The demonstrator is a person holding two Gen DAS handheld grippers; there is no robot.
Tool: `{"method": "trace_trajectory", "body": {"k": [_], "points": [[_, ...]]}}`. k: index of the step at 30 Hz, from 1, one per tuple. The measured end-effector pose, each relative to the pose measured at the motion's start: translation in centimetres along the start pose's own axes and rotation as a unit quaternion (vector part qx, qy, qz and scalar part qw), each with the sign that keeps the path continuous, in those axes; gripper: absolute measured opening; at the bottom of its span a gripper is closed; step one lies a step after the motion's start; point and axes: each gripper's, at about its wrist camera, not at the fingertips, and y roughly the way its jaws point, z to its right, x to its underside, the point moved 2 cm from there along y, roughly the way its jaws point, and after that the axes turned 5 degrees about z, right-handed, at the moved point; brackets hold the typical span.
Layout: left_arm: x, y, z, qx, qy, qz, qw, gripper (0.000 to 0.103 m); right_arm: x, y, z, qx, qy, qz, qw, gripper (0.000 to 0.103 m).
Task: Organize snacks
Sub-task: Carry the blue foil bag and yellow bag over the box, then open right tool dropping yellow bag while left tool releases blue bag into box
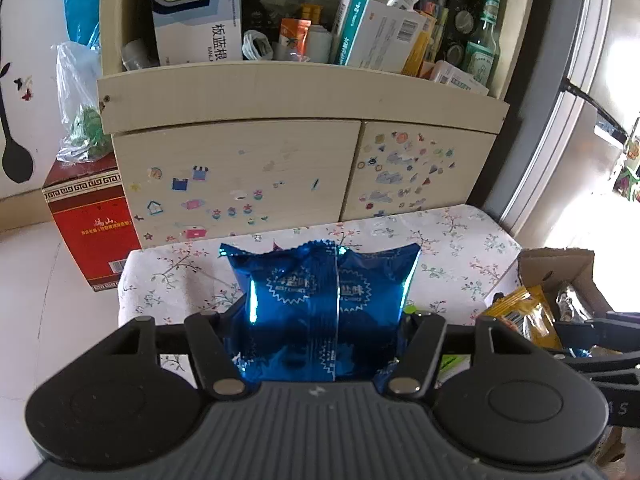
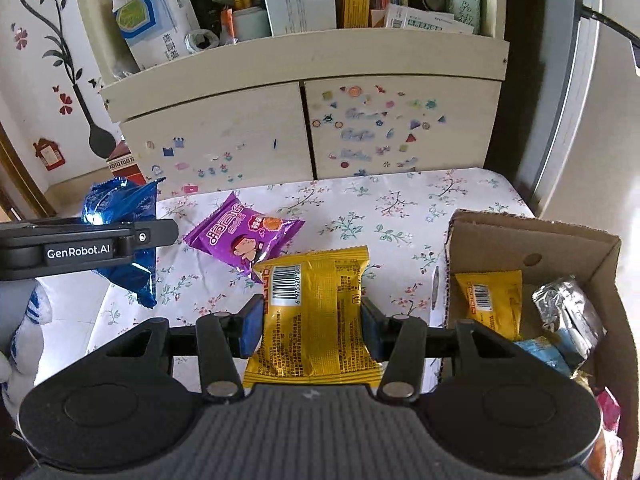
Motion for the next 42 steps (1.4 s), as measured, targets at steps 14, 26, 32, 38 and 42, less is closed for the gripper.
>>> {"method": "trace_trajectory", "body": {"k": [14, 26, 32, 38, 42], "points": [[0.8, -0.6, 6.8, 0.089, 0.015, 0.008, 0.9959, 0.063, -1.6, -4.7, 5.9, 0.038, 0.061, 0.061, 0.996, 0.056], [3.9, -1.6, 16.2, 0.224, 0.069, -0.004, 0.972, 0.063, -0.7, -7.2, 12.0, 0.095, 0.124, 0.077, 0.985, 0.056], [5.5, -1.8, 19.6, 0.271, 0.086, -0.02, 0.9585, 0.063, -0.1, -7.9, 14.3, 0.12, 0.155, 0.078, 0.978, 0.057], [6.7, -1.5, 21.5, 0.283, 0.101, -0.033, 0.9532, 0.08, 0.6, -7.8, 15.7, 0.151, 0.186, 0.066, 0.969, 0.073], [6.0, -2.2, 21.1, 0.294, 0.086, -0.024, 0.9518, 0.09, 0.5, -8.2, 15.7, 0.147, 0.196, 0.076, 0.967, 0.087]]}}
